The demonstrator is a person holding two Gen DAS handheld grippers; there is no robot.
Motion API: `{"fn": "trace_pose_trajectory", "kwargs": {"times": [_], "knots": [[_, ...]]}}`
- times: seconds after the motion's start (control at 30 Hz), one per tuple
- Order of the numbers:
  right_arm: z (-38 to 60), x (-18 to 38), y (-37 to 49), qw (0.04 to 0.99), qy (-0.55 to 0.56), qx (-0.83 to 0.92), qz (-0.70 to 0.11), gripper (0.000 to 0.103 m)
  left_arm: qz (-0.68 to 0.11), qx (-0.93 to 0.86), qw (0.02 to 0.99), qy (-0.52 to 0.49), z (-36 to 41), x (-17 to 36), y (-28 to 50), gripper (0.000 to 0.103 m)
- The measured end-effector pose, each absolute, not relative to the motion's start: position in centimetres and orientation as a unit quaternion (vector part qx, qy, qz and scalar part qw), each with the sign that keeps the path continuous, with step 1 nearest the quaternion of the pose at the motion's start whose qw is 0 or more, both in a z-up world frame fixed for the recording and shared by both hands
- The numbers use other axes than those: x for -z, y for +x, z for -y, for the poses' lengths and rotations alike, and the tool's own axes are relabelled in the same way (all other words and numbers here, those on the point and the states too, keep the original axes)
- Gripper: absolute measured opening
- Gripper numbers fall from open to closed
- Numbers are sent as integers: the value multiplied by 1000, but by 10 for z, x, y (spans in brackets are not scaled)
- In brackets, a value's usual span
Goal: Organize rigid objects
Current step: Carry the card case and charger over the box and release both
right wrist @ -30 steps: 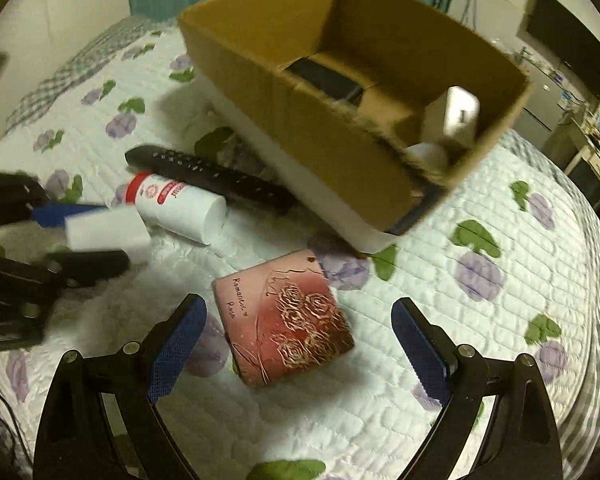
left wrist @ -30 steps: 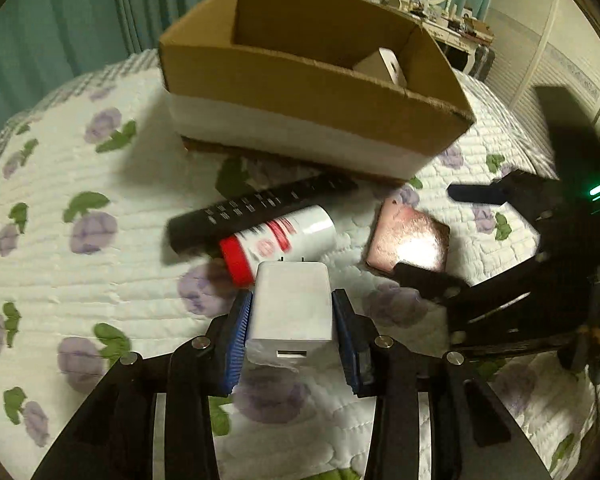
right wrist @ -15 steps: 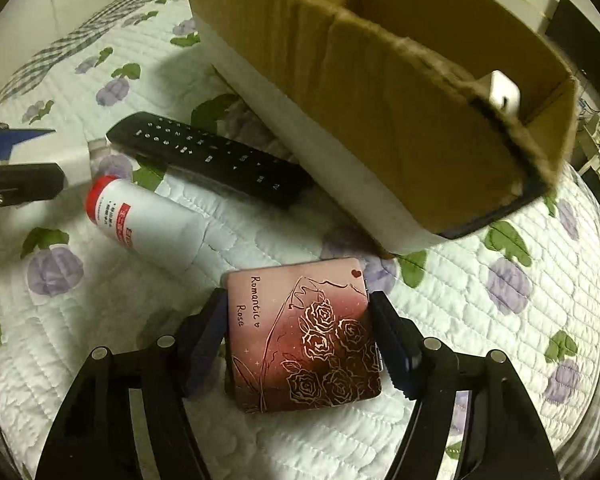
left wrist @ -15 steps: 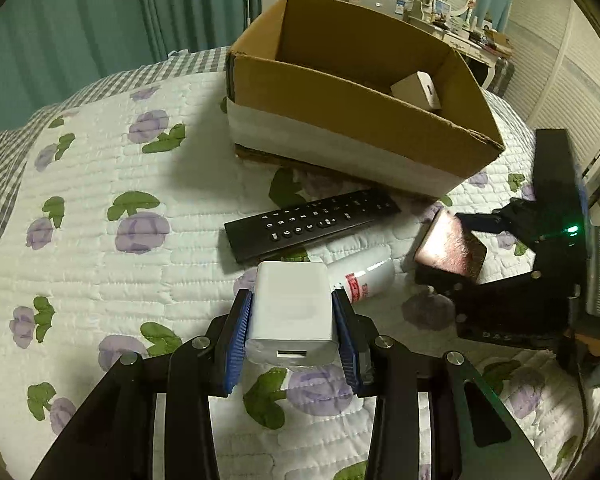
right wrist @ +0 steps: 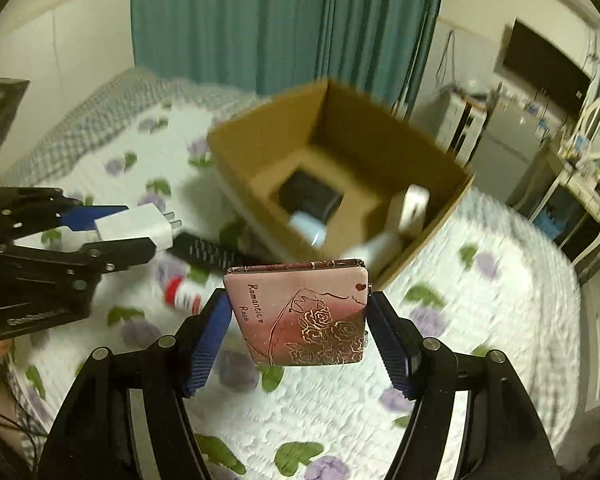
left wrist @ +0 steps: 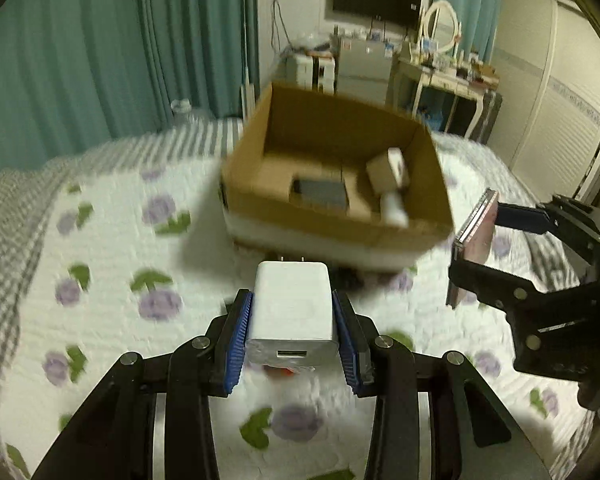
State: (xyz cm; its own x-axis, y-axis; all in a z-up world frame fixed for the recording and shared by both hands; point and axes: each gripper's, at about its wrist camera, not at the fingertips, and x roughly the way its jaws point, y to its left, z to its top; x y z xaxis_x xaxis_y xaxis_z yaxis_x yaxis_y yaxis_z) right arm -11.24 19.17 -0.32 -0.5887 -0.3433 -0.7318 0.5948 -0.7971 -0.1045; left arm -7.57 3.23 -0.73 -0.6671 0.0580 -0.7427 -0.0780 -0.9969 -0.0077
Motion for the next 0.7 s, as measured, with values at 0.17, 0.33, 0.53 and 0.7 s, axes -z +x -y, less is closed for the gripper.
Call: {"fn": "trace_pose_trajectory", "kwargs": {"times": [0.17, 0.33, 0.53, 0.7], "knots": [[-196, -44, -121, 260, 325, 895, -163, 69, -28, -930, 39, -363, -35, -29, -91, 40], [-198, -74, -140, 241, 298, 909, -166, 69, -39, -938, 50, -340, -38, -45, -121, 40], [-189, -73, -172, 229, 306, 910, -160, 69, -47, -934, 74, -346, -41, -34, -178, 40], [-188, -59, -197, 225, 328, 905, -151, 69, -48, -925, 89, -366, -44, -10, -230, 40]]}}
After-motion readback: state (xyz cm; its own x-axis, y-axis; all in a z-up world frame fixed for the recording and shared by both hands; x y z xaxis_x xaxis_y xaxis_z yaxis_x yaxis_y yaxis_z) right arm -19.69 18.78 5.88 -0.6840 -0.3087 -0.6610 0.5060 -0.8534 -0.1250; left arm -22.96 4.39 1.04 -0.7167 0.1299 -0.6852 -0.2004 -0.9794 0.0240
